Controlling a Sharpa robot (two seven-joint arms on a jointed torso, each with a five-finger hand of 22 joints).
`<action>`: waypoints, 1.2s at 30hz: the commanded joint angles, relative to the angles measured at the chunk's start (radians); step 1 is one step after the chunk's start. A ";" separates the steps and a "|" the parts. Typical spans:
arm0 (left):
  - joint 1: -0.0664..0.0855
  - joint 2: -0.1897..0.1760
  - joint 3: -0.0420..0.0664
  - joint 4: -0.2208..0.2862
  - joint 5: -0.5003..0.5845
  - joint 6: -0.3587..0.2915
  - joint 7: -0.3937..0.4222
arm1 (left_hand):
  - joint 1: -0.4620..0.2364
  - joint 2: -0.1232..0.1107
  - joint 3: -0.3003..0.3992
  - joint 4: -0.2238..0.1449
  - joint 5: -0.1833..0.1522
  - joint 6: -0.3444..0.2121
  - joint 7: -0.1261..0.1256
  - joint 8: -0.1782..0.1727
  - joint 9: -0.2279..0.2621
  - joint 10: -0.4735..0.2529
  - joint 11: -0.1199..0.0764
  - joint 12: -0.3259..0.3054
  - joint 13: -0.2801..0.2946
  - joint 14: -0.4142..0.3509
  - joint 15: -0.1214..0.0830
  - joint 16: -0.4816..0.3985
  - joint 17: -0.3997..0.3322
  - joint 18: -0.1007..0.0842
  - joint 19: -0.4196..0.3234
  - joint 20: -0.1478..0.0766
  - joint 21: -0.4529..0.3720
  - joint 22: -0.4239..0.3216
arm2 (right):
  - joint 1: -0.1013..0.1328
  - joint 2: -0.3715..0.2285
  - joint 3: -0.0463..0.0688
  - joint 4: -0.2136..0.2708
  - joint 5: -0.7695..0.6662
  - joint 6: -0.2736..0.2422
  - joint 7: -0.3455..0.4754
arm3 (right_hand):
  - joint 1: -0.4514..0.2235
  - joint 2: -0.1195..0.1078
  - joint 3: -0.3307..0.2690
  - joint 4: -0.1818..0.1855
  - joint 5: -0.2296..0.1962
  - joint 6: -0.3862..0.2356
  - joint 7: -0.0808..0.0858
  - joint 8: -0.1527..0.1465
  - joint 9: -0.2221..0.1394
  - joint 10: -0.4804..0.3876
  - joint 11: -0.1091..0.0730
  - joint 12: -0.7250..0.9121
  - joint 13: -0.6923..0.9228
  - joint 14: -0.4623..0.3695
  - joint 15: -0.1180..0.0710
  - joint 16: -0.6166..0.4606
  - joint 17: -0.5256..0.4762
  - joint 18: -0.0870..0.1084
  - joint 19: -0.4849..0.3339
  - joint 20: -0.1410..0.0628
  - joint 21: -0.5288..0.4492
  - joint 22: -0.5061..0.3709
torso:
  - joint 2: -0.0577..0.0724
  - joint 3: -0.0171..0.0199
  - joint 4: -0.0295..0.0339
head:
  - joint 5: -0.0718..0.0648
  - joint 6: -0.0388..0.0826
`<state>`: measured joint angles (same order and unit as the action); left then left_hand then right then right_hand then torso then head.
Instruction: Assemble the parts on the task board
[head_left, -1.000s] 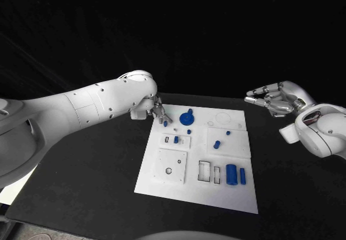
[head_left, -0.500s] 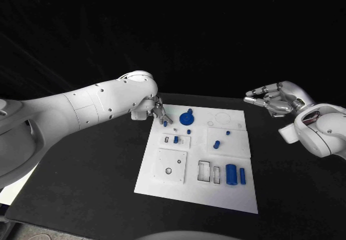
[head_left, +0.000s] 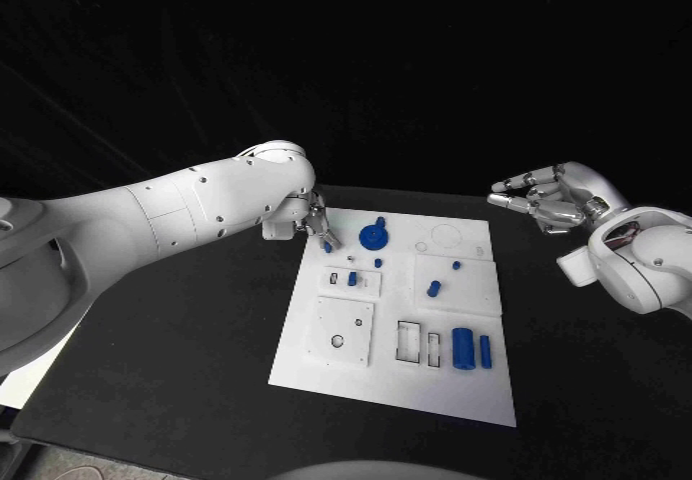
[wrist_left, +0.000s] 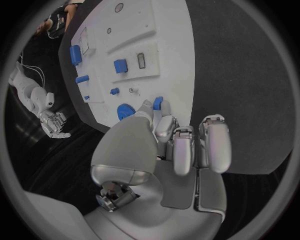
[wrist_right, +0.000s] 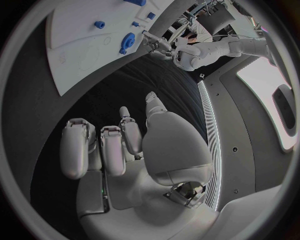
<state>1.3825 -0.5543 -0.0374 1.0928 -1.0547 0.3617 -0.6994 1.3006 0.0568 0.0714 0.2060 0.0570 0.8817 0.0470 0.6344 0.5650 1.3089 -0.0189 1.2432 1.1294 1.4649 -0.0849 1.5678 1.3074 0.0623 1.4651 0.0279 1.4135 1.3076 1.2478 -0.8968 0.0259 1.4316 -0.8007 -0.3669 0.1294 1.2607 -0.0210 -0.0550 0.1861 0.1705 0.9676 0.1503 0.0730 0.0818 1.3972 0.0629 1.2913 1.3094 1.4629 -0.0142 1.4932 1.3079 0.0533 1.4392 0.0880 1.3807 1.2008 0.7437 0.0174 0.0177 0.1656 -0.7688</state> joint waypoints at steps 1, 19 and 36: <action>0.000 -0.001 0.000 -0.001 0.041 -0.015 0.003 | 0.075 0.022 0.079 -0.046 0.004 -0.014 -0.006 -0.010 -0.008 -0.005 -0.011 -0.009 -0.006 0.106 -0.008 0.003 0.263 -0.014 0.035 -0.012 0.009 0.028 | -0.001 0.001 0.000 -0.001 -0.001 0.012 0.002 | -0.003 0.005 -0.008 0.001 0.004 0.003 -0.001 0.007 0.001 -0.005 0.001 -0.003 0.065 0.080 -0.001 -0.004 0.149 0.020 -0.006 -0.002 -0.006 -0.001 | 0.000 0.0002 -0.0001 | 0.000 -0.002; -0.001 -0.044 0.000 0.049 0.173 -0.140 0.032 | -0.039 -0.111 0.531 -0.124 -0.011 -0.031 0.001 0.044 0.007 0.012 -0.003 -0.018 -0.013 0.106 -0.004 0.003 0.263 -0.018 0.037 -0.010 0.023 0.057 | -0.001 0.004 -0.001 -0.008 -0.001 0.018 -0.001 | 0.015 0.017 -0.012 -0.006 0.074 0.003 -0.001 0.007 0.002 -0.005 0.000 -0.003 0.064 0.080 -0.002 -0.006 0.149 0.019 -0.005 -0.004 -0.007 -0.002 | 0.000 0.0005 0.0004 | 0.003 -0.006; -0.039 -0.216 -0.007 0.347 0.104 -0.350 0.058 | -0.117 -0.166 0.679 -0.183 -0.005 -0.026 -0.005 0.094 0.020 0.042 -0.012 0.005 0.012 0.106 -0.005 0.003 0.263 -0.024 0.047 -0.011 0.044 0.089 | -0.002 -0.004 -0.002 -0.005 -0.001 0.014 -0.002 | 0.013 0.015 -0.018 -0.004 0.066 0.003 -0.001 0.007 0.002 -0.005 0.000 -0.003 0.063 0.080 -0.002 -0.005 0.149 0.020 -0.005 -0.004 -0.008 -0.003 | -0.006 0.0023 0.0076 | 0.005 -0.012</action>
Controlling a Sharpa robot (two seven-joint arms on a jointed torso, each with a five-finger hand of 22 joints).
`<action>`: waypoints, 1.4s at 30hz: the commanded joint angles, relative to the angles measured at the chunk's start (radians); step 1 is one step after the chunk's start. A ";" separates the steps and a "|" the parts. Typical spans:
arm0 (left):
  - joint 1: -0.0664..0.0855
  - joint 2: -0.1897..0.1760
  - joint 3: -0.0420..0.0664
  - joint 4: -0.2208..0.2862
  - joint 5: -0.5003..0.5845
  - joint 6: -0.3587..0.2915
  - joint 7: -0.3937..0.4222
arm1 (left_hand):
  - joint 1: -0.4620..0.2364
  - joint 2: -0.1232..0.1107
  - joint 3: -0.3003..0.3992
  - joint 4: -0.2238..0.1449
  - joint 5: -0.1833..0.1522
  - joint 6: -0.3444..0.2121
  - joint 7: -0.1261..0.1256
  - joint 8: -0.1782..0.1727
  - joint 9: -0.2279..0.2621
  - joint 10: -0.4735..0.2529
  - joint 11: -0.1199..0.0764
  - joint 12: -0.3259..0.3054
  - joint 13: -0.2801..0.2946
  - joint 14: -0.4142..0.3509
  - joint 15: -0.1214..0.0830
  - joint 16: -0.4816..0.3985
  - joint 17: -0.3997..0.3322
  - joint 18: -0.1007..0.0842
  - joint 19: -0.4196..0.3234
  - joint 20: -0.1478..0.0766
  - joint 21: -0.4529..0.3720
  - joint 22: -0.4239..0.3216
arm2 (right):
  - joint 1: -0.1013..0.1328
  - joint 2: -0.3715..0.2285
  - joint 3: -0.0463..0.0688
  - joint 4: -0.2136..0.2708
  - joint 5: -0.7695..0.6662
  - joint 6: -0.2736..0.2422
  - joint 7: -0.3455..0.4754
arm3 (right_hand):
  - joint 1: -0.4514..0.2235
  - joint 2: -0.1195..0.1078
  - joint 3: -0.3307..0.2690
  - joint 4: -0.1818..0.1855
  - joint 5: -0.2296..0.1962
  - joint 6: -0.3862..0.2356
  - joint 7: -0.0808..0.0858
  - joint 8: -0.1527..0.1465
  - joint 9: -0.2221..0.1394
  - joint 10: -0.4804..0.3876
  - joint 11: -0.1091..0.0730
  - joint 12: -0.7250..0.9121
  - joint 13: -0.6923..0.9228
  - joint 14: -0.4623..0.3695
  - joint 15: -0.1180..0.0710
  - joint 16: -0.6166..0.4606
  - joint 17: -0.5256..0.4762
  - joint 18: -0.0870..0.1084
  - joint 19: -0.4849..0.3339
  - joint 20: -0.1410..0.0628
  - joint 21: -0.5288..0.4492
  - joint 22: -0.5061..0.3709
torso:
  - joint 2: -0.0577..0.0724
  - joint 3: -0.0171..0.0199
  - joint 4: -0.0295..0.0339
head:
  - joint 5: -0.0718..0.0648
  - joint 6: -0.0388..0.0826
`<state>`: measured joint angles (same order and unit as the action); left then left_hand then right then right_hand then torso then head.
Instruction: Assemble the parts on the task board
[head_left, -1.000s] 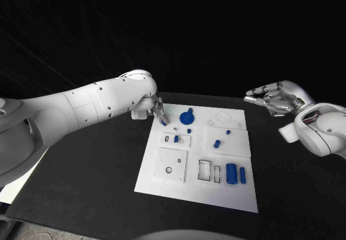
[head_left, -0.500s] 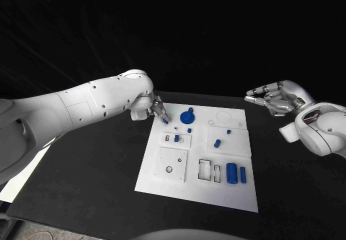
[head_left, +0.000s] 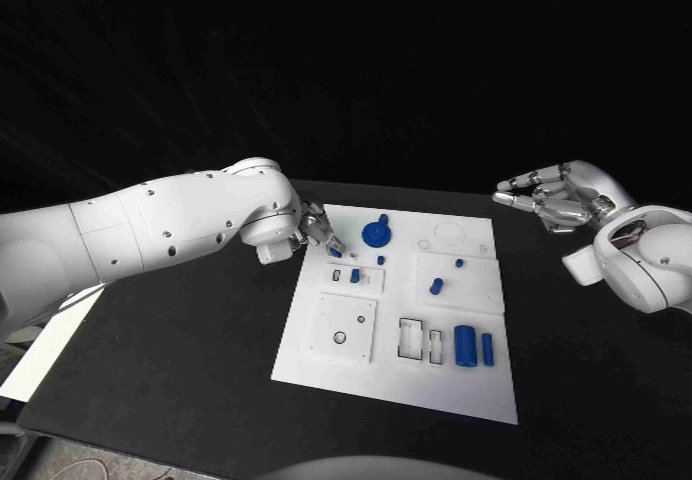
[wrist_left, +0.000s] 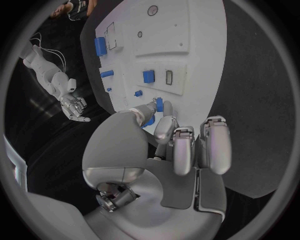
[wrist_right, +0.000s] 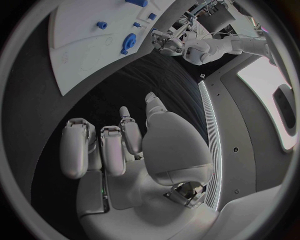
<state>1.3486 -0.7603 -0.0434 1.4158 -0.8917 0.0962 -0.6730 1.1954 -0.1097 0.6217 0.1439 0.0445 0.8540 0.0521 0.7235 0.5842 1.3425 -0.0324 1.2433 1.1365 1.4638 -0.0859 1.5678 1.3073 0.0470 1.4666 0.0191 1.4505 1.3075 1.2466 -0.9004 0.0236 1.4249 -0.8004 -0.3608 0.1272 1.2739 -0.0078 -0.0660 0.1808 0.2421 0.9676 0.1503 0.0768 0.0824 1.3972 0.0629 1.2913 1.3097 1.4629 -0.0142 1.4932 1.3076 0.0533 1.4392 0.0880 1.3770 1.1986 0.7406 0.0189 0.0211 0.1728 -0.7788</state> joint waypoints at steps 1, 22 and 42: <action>-0.008 -0.018 -0.004 0.038 -0.075 -0.096 0.034 | -0.014 -0.003 0.134 -0.124 0.007 0.003 -0.010 0.007 0.001 0.011 0.001 0.008 0.008 0.107 -0.004 0.003 0.263 -0.009 0.046 -0.003 0.009 0.092 | 0.000 -0.001 0.000 0.002 -0.001 0.007 0.000 | 0.000 0.001 -0.008 0.001 -0.006 0.004 -0.001 0.003 0.001 -0.005 0.000 -0.003 0.063 0.080 -0.002 -0.006 0.149 0.020 -0.005 -0.004 -0.004 -0.001 | -0.004 0.0008 0.0058 | -0.002 -0.004; -0.068 -0.063 -0.014 0.163 -0.309 -0.165 0.027 | -0.055 -0.029 0.162 -0.123 0.007 0.025 -0.021 0.033 0.002 0.034 -0.007 0.033 0.036 0.107 -0.011 0.003 0.263 -0.014 0.054 -0.007 0.023 0.114 | -0.002 0.005 0.000 0.003 -0.003 0.009 0.002 | 0.000 0.001 -0.008 0.001 -0.006 0.004 -0.001 0.003 0.001 -0.005 0.000 -0.003 0.063 0.080 -0.002 -0.006 0.149 0.020 -0.005 -0.004 -0.004 -0.001 | -0.002 -0.0006 0.0064 | 0.004 -0.012; -0.080 -0.050 -0.014 0.154 -0.307 -0.100 0.010 | -0.066 -0.033 0.157 -0.119 0.006 0.032 -0.027 0.040 0.002 0.040 -0.011 0.039 0.043 0.107 -0.014 0.003 0.263 -0.015 0.056 -0.010 0.026 0.120 | -0.003 0.005 0.000 0.003 -0.003 0.009 0.004 | 0.000 0.002 -0.010 0.001 -0.008 0.004 -0.001 0.004 0.002 -0.006 0.000 -0.004 0.062 0.080 -0.002 -0.007 0.148 0.020 -0.005 -0.004 -0.005 -0.002 | -0.003 0.0008 0.0067 | 0.002 -0.021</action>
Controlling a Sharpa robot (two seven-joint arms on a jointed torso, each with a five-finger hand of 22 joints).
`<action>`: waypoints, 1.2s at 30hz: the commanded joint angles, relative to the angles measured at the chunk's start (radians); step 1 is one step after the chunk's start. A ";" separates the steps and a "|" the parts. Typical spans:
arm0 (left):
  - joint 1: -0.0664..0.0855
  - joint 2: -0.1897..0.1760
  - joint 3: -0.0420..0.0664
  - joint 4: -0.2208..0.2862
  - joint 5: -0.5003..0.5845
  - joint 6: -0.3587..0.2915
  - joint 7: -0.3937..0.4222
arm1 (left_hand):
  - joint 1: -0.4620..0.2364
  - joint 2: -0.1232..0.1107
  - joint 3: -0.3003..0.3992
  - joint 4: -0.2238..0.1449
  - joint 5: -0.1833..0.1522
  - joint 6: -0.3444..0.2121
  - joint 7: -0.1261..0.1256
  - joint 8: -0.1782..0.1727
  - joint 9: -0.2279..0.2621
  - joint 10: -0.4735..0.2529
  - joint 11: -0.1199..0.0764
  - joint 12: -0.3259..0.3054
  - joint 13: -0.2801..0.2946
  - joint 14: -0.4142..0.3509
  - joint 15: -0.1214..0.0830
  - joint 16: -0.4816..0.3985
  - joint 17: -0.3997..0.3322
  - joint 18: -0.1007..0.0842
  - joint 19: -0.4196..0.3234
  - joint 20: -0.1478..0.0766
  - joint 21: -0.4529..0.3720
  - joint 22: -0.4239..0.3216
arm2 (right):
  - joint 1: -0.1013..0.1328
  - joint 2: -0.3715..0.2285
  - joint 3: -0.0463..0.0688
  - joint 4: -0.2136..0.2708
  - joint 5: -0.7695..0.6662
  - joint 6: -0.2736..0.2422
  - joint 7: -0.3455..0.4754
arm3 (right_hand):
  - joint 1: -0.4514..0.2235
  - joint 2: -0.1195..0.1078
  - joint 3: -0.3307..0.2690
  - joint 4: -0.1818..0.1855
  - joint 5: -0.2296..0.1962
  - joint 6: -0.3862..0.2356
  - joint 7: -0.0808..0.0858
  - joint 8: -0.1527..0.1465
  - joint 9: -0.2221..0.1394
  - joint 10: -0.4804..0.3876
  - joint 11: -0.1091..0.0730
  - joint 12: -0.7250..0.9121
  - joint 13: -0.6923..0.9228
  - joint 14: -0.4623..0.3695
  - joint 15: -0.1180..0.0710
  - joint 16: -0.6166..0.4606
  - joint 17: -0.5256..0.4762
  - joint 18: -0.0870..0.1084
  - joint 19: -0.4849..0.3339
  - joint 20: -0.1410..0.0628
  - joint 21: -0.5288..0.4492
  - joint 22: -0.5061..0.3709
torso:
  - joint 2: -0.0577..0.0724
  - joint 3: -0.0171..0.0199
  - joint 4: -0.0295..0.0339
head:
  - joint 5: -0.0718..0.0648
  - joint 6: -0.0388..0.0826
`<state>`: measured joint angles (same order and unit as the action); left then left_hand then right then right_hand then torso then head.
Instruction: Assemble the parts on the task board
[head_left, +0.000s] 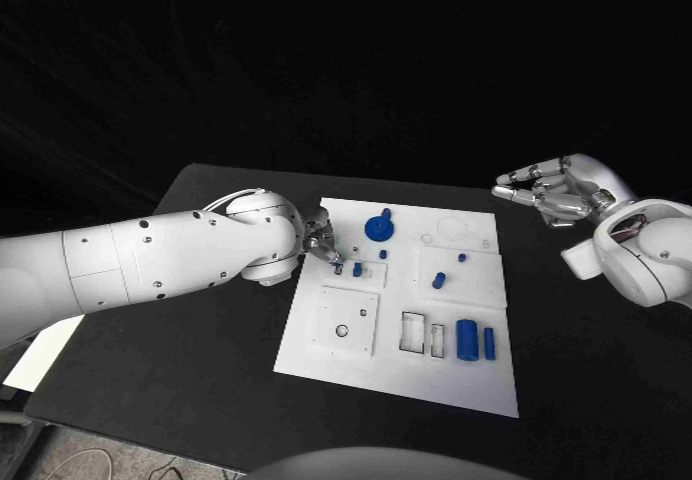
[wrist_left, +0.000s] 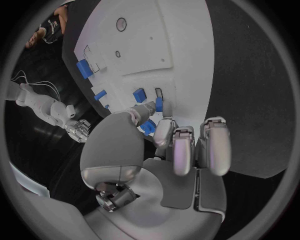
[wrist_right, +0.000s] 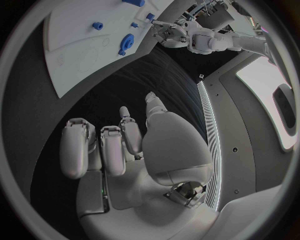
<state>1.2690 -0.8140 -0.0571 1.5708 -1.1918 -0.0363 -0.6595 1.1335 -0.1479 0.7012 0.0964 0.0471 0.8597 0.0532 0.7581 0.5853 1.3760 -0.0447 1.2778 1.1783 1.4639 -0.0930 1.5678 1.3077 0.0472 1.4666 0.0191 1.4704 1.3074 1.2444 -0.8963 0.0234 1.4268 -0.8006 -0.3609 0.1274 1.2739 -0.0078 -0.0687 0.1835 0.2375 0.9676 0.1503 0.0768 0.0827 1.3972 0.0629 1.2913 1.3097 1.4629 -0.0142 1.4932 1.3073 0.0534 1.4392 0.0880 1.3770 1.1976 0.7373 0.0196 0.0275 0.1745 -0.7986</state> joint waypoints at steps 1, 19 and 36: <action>-0.001 0.004 0.000 -0.001 -0.006 0.035 -0.004 | -0.004 0.005 0.078 -0.071 0.003 0.027 -0.028 0.006 0.001 0.006 0.001 0.005 0.001 0.107 -0.007 0.003 0.263 -0.015 0.056 -0.010 0.006 0.120 | -0.001 0.001 0.000 0.002 -0.003 0.009 0.004 | 0.000 0.002 -0.007 -0.001 -0.004 0.004 -0.001 0.004 0.001 -0.006 0.000 -0.004 0.062 0.080 -0.002 -0.007 0.148 0.020 -0.005 -0.004 -0.005 -0.001 | 0.000 0.0001 0.0003 | 0.000 -0.001; -0.002 0.007 0.000 -0.003 0.004 0.101 -0.015 | -0.007 0.002 0.074 -0.072 0.002 0.028 -0.030 0.008 0.001 0.007 0.000 0.004 0.000 0.107 -0.009 0.003 0.263 -0.015 0.056 -0.011 0.007 0.120 | -0.001 -0.001 0.000 0.003 -0.003 0.010 0.004 | 0.000 0.002 -0.007 -0.001 -0.004 0.004 -0.001 0.004 0.001 -0.006 0.000 -0.004 0.062 0.080 -0.002 -0.007 0.148 0.020 -0.005 -0.004 -0.005 -0.001 | 0.001 -0.0008 0.0002 | -0.002 -0.005; -0.007 0.013 0.000 -0.007 0.010 0.095 -0.015 | -0.007 0.001 0.073 -0.072 0.002 0.029 -0.031 0.008 0.000 0.007 -0.001 0.004 0.000 0.107 -0.009 0.003 0.263 -0.015 0.056 -0.011 0.007 0.120 | -0.001 -0.001 0.000 0.004 -0.003 0.010 0.004 | 0.000 0.002 -0.007 -0.001 -0.004 0.004 -0.001 0.004 0.001 -0.006 0.000 -0.004 0.062 0.080 -0.002 -0.007 0.148 0.020 -0.005 -0.004 -0.005 -0.001 | 0.001 -0.0007 0.0000 | -0.004 -0.010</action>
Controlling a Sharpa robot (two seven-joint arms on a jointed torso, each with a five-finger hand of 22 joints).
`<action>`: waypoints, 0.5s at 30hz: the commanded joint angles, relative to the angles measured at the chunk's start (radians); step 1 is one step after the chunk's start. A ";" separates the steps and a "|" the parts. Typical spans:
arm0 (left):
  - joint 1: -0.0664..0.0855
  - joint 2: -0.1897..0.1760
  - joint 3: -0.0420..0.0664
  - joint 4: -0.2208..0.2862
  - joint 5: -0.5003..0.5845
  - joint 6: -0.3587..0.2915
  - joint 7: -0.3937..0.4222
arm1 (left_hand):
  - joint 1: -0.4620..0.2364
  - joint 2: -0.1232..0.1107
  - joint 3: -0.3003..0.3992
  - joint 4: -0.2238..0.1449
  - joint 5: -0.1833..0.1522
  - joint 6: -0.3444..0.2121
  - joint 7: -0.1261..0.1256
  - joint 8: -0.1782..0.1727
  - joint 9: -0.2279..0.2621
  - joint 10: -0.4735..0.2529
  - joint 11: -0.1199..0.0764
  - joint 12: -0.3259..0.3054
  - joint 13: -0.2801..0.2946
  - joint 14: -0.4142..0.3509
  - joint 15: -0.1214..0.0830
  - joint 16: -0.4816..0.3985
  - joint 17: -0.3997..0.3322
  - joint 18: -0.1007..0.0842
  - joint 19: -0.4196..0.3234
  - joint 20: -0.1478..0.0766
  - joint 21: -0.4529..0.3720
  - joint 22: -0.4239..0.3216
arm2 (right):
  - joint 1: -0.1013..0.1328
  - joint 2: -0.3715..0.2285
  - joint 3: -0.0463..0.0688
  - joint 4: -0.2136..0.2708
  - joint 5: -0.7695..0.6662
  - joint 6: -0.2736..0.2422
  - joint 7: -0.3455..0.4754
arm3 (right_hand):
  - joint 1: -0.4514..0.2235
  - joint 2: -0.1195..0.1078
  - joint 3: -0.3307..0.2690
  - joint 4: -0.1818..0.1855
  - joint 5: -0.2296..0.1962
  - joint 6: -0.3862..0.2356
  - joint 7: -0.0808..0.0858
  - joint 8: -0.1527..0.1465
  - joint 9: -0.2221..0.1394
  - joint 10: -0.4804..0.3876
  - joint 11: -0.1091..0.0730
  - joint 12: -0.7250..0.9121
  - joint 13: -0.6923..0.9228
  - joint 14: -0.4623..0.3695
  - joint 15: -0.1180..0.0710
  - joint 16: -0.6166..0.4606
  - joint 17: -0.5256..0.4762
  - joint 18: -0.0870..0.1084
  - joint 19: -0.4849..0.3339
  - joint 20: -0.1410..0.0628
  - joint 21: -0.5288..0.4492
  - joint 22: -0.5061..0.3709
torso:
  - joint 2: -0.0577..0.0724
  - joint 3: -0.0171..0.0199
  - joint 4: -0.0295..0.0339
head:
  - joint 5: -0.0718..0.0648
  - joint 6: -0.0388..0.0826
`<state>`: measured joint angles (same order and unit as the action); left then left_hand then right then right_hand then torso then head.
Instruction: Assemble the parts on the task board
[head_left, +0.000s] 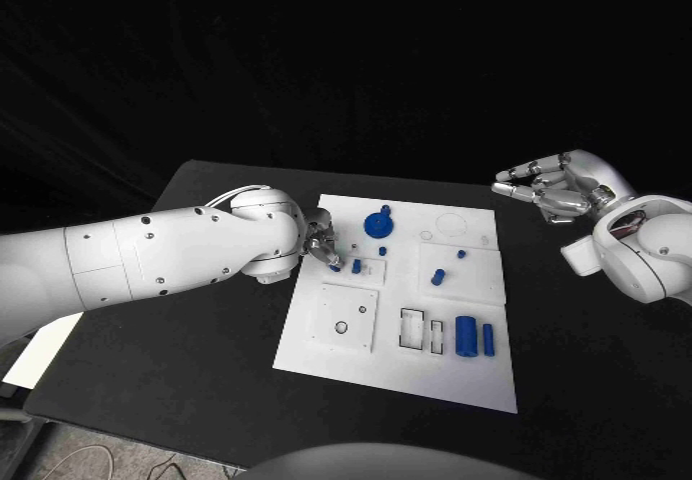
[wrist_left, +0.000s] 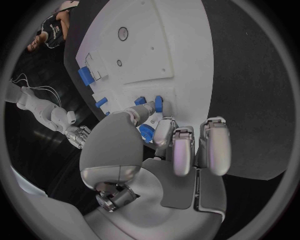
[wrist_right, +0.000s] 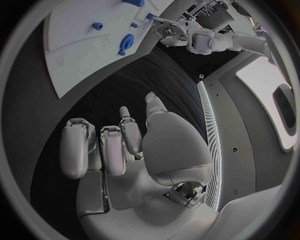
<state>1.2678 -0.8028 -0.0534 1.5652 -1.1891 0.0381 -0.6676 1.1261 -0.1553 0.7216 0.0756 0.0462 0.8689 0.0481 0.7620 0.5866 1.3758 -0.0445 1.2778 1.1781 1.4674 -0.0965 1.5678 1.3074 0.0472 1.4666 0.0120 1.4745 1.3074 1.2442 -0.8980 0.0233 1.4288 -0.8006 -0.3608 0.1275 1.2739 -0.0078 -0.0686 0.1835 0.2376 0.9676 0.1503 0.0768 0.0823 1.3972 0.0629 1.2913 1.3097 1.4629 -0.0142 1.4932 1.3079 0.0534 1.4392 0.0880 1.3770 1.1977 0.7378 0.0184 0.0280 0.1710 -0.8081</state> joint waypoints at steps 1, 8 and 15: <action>-0.006 0.002 -0.004 -0.001 0.008 0.016 -0.006 | 0.000 0.009 0.052 -0.051 0.003 0.019 -0.026 0.004 -0.001 0.007 -0.001 0.004 0.000 0.103 -0.006 0.003 0.263 -0.015 0.056 -0.004 0.003 0.120 | -0.001 0.000 0.000 0.002 -0.003 0.009 0.004 | 0.000 0.002 -0.007 -0.001 -0.004 0.004 -0.001 0.004 0.002 -0.006 0.000 -0.004 0.062 0.080 -0.002 -0.007 0.148 0.020 -0.005 -0.004 -0.005 -0.001 | 0.000 0.0004 -0.0006 | -0.001 0.000; -0.007 -0.002 -0.003 0.006 0.008 -0.028 0.000 | 0.001 0.012 0.052 -0.051 0.003 0.021 -0.027 0.005 -0.001 0.009 -0.002 0.007 0.003 0.103 -0.006 0.003 0.263 -0.016 0.056 -0.005 0.004 0.123 | -0.001 0.000 0.000 0.002 -0.003 0.009 0.004 | 0.000 0.002 -0.007 -0.001 -0.004 0.004 -0.001 0.004 0.002 -0.006 0.000 -0.004 0.062 0.080 -0.002 -0.007 0.148 0.020 -0.005 -0.004 -0.005 -0.001 | -0.001 0.0004 -0.0003 | -0.002 -0.001; -0.008 -0.014 -0.001 0.028 0.008 -0.077 0.010 | 0.004 0.014 0.053 -0.053 0.003 0.022 -0.027 0.006 -0.002 0.011 -0.004 0.009 0.006 0.103 -0.007 0.003 0.263 -0.016 0.058 -0.006 0.006 0.126 | -0.001 0.000 0.000 0.001 -0.003 0.009 0.005 | 0.000 0.002 -0.007 -0.001 -0.004 0.004 -0.001 0.004 0.002 -0.006 0.000 -0.004 0.062 0.080 -0.002 -0.007 0.148 0.020 -0.005 -0.004 -0.005 -0.001 | 0.000 0.0000 0.0000 | -0.004 -0.003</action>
<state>1.2613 -0.8152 -0.0544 1.5869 -1.1871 -0.0003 -0.6658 1.1290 -0.1525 0.7231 0.0740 0.0442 0.8691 0.0482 0.7634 0.5828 1.3796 -0.0482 1.2820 1.1834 1.4674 -0.0965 1.5678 1.3074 0.0472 1.4666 0.0120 1.4745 1.3073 1.2442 -0.8980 0.0233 1.4288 -0.8006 -0.3608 0.1278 1.2739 -0.0078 -0.0686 0.1835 0.2376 0.9676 0.1504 0.0768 0.0830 1.3972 0.0629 1.2913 1.3097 1.4629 -0.0142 1.4932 1.3077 0.0533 1.4392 0.0880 1.3770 1.1977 0.7378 0.0185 0.0279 0.1677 -0.8101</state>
